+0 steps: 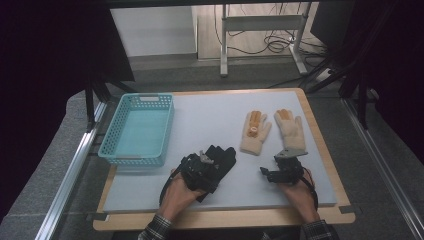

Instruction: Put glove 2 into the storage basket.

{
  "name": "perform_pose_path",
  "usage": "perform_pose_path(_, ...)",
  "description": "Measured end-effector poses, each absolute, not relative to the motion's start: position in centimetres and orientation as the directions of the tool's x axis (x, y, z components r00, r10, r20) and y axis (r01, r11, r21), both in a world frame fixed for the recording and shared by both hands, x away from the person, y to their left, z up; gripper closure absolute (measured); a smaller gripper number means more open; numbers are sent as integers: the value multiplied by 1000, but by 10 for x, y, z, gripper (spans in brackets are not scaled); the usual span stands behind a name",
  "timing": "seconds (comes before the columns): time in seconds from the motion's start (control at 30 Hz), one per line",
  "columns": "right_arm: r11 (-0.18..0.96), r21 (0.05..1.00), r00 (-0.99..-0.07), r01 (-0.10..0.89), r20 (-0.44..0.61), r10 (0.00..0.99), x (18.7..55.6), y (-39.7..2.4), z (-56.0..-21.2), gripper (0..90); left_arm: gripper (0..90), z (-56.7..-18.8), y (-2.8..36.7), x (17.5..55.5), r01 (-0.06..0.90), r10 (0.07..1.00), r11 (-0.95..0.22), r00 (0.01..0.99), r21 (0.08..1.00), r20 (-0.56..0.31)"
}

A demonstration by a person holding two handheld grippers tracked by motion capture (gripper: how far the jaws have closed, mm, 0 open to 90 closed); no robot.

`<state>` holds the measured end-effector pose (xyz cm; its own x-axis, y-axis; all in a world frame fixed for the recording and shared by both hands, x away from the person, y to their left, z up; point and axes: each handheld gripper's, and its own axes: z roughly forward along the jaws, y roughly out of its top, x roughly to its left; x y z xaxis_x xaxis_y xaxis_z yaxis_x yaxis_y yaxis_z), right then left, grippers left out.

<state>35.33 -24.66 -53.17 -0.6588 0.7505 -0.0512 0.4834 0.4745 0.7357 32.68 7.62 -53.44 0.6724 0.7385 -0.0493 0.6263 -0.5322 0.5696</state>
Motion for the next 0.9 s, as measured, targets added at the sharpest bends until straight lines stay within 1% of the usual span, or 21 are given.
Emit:
perform_pose_path(0.1, 474, 736, -659, 484, -51, 751, 353, -247, -532, 253, 11, -534, 75, 325, 617, 736, -540, 676, 572, -36)
perform_pose_path(0.23, 474, 735, -659, 484, -51, 751, 353, -247, -532, 252, 107, -529, 76, 322, 622, 736, -543, 676, 564, -37)
perform_pose_path(0.27, 475, 735, -659, 484, -51, 751, 353, -247, -532, 252, 145, -528, 78, 322, 623, 737, -540, 674, 565, -39)
perform_pose_path(0.37, 475, 736, -659, 484, -51, 751, 353, -247, -532, 252, 301, -526, 84, 323, 631, 745, -521, 665, 575, -55)
perform_pose_path(0.4, 474, 736, -659, 484, -51, 751, 353, -247, -532, 252, 301, -525, 88, 323, 638, 750, -505, 657, 582, -70)
perform_pose_path(0.43, 474, 736, -659, 484, -51, 751, 353, -247, -532, 252, 410, -524, 93, 325, 645, 754, -490, 651, 587, -87)
perform_pose_path(0.53, 475, 736, -659, 483, -51, 751, 353, -247, -532, 252, 544, -521, 97, 325, 638, 752, -488, 653, 596, -83)
perform_pose_path(0.6, 475, 736, -659, 483, -52, 751, 353, -247, -532, 252, 607, -520, 97, 324, 632, 751, -490, 656, 600, -77)
perform_pose_path(0.63, 475, 735, -659, 483, -52, 750, 353, -247, -532, 252, 607, -519, 96, 324, 626, 748, -498, 661, 600, -68)
perform_pose_path(0.7, 475, 736, -658, 483, -53, 751, 353, -247, -532, 251, 639, -517, 96, 324, 626, 746, -502, 663, 597, -67)
perform_pose_path(0.9, 475, 735, -658, 483, -52, 751, 353, -247, -532, 251, 649, -507, 101, 331, 626, 759, -487, 648, 609, -59)
